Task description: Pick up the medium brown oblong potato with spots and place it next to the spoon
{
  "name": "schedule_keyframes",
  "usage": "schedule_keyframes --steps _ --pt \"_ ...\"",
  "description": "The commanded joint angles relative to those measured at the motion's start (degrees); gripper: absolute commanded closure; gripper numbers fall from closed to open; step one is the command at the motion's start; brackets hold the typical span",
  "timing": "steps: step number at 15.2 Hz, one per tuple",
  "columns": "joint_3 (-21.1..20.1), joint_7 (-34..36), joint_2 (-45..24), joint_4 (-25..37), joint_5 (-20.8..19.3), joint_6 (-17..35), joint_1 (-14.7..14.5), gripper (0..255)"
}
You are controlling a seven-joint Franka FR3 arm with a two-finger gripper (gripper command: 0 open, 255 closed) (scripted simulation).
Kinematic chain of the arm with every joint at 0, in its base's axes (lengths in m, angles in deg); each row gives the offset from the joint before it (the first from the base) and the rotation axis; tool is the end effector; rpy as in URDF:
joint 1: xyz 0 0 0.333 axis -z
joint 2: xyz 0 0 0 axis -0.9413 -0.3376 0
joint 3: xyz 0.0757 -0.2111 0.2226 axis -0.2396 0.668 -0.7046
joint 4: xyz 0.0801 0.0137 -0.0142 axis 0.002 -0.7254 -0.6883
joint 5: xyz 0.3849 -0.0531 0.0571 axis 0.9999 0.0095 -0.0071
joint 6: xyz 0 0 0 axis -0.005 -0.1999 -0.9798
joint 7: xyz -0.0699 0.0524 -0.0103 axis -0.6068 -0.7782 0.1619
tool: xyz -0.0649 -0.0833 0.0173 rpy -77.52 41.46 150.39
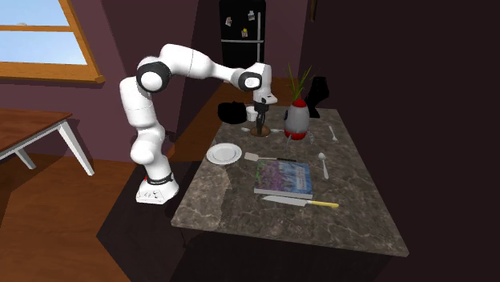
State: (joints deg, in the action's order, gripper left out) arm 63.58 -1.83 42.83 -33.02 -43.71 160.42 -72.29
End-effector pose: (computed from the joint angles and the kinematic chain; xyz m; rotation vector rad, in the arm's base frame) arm 0.5485 0.1277 0.4652 2.9632 -0.4180 -0.0077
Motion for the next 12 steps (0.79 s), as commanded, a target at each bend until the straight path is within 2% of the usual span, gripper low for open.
schedule_keyframes --steps 1,7,12 --pt "-1.04 2.24 -3.05 4.35 -0.53 -1.70 -1.20 255" --pt "-3.28 8.48 -14.20 19.21 -3.07 -6.72 -5.71 255" --pt "-3.99 12.42 -25.52 35.85 -5.63 -12.99 -10.82 255"
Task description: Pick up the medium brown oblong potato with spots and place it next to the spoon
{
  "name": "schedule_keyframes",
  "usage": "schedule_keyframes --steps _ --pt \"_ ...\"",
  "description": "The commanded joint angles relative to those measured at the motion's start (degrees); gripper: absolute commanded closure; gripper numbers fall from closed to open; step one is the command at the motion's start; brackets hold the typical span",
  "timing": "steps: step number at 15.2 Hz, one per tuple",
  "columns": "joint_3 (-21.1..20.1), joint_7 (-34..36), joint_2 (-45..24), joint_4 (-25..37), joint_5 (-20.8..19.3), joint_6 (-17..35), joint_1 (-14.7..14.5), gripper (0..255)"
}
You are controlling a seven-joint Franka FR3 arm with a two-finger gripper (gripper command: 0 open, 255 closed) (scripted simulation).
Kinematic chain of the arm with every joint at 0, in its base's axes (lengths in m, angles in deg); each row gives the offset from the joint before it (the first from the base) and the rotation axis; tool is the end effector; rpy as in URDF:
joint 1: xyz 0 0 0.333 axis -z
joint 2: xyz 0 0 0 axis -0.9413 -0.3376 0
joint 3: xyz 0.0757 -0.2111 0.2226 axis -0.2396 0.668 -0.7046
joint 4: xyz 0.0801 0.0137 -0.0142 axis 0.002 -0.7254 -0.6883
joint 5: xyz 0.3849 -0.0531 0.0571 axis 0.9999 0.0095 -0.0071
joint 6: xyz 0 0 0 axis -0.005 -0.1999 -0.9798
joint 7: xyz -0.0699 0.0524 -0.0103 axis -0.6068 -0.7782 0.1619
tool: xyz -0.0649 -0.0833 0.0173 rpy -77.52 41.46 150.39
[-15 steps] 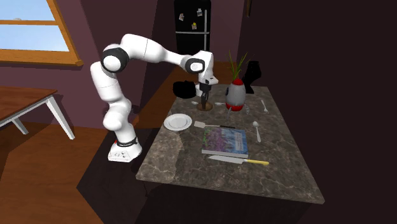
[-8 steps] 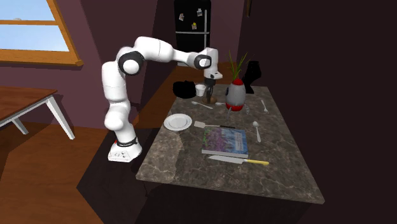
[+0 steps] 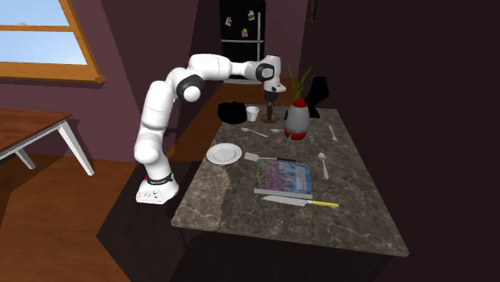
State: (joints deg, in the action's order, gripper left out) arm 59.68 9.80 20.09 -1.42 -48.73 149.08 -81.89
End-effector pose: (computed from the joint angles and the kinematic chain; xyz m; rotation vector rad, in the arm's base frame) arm 0.6226 0.2655 0.4692 2.9636 -0.4177 -0.0077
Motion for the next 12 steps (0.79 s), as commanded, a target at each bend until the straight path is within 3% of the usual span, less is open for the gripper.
schedule_keyframes --steps 1,2,12 --pt "-0.10 1.38 -5.45 8.41 -1.16 -3.28 -2.44 255" --pt "-0.01 2.08 -10.07 15.84 -2.05 -6.25 -4.55 255" --pt "0.17 3.25 -9.82 7.69 -2.17 1.50 -3.68 255"
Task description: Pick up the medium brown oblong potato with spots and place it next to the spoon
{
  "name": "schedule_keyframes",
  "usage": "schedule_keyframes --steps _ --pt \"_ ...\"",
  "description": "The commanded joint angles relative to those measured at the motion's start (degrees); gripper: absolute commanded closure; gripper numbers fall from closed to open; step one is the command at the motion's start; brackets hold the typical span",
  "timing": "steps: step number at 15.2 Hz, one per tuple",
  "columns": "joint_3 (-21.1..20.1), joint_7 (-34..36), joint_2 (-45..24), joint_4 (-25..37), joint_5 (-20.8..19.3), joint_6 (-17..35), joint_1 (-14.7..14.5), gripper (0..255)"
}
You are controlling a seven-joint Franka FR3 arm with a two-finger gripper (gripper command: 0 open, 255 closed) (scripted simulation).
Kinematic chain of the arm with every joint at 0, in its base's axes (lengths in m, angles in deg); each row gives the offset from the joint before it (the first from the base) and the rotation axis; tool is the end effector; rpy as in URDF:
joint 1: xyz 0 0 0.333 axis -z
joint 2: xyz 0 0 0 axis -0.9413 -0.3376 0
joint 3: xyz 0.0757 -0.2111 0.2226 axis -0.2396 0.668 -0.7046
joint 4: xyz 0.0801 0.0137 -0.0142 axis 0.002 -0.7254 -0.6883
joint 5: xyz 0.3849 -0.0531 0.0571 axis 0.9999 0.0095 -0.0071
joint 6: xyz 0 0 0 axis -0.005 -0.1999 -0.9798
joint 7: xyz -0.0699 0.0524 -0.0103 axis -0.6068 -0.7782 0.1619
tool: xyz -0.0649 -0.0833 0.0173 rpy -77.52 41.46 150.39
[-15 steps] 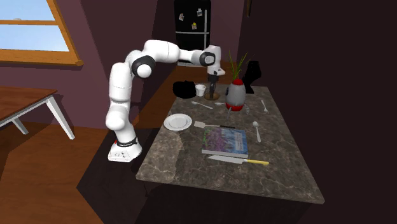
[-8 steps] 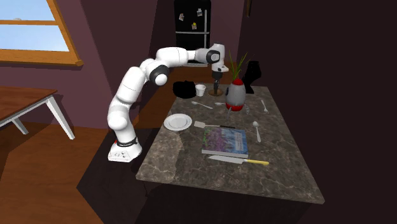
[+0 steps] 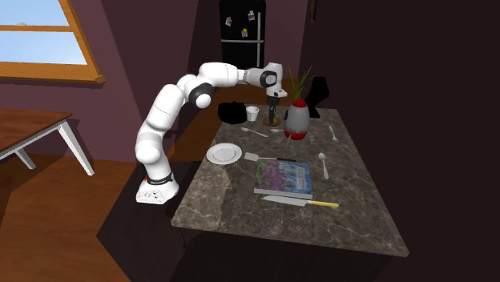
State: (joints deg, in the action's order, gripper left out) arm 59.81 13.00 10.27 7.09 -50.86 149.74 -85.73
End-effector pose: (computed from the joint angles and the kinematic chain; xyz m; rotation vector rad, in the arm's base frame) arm 0.6457 0.3087 0.4222 2.9632 -0.4195 -0.0082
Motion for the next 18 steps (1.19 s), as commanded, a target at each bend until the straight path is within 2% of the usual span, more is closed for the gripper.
schedule_keyframes --steps 1,14,18 --pt "0.06 0.17 -0.08 -1.47 -0.08 1.55 0.22 255" --pt "0.53 1.67 -2.32 -7.91 -1.03 10.03 0.62 255" --pt "0.55 1.71 -2.41 -8.04 -1.06 10.23 0.62 255"
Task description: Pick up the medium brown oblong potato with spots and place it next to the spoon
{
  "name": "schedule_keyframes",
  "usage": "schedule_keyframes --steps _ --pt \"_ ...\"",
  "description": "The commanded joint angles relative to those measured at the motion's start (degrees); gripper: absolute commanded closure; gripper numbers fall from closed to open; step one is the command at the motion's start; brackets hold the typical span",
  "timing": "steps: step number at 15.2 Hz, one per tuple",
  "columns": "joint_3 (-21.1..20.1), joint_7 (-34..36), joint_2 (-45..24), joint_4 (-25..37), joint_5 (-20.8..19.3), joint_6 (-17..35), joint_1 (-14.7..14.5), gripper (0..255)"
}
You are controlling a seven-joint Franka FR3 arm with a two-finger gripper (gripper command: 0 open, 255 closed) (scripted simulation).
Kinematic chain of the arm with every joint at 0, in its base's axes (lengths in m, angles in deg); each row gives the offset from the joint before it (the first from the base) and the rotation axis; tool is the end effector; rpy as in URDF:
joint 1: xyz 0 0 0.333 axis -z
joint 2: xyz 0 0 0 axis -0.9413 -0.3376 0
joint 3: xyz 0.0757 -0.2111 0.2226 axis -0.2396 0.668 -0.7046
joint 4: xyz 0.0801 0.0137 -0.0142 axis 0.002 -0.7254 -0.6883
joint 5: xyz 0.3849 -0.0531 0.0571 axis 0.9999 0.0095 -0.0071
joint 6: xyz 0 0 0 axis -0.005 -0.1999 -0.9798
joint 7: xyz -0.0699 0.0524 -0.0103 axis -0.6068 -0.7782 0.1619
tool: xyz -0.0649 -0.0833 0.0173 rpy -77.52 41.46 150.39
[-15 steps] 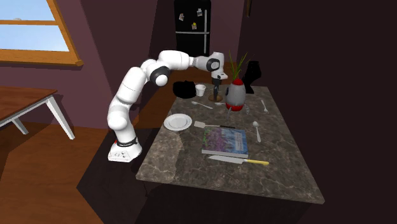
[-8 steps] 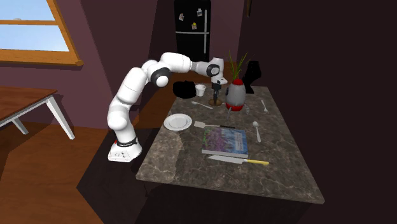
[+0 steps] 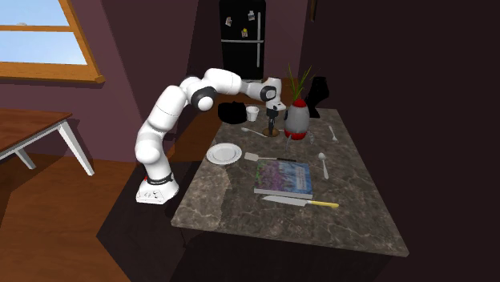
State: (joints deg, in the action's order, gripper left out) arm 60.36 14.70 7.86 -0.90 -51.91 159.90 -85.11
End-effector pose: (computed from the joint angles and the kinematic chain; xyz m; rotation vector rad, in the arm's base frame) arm 0.6461 0.3076 0.3412 2.9632 -0.4200 -0.0082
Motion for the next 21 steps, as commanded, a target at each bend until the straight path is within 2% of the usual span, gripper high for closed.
schedule_keyframes --steps 1,4,5,10,14,21 --pt "0.00 0.02 0.00 -0.05 -0.01 0.07 0.00 255" --pt "0.00 0.02 0.00 -0.05 -0.01 0.07 0.00 255" --pt "0.00 0.02 0.00 -0.05 -0.01 0.07 0.00 0" --pt "0.00 0.02 0.00 -0.05 -0.01 0.07 0.00 0" --pt "-0.39 -0.68 0.80 5.93 0.60 -6.63 -0.91 0" --pt "-0.38 -0.68 0.80 5.94 0.60 -6.63 -0.91 0"
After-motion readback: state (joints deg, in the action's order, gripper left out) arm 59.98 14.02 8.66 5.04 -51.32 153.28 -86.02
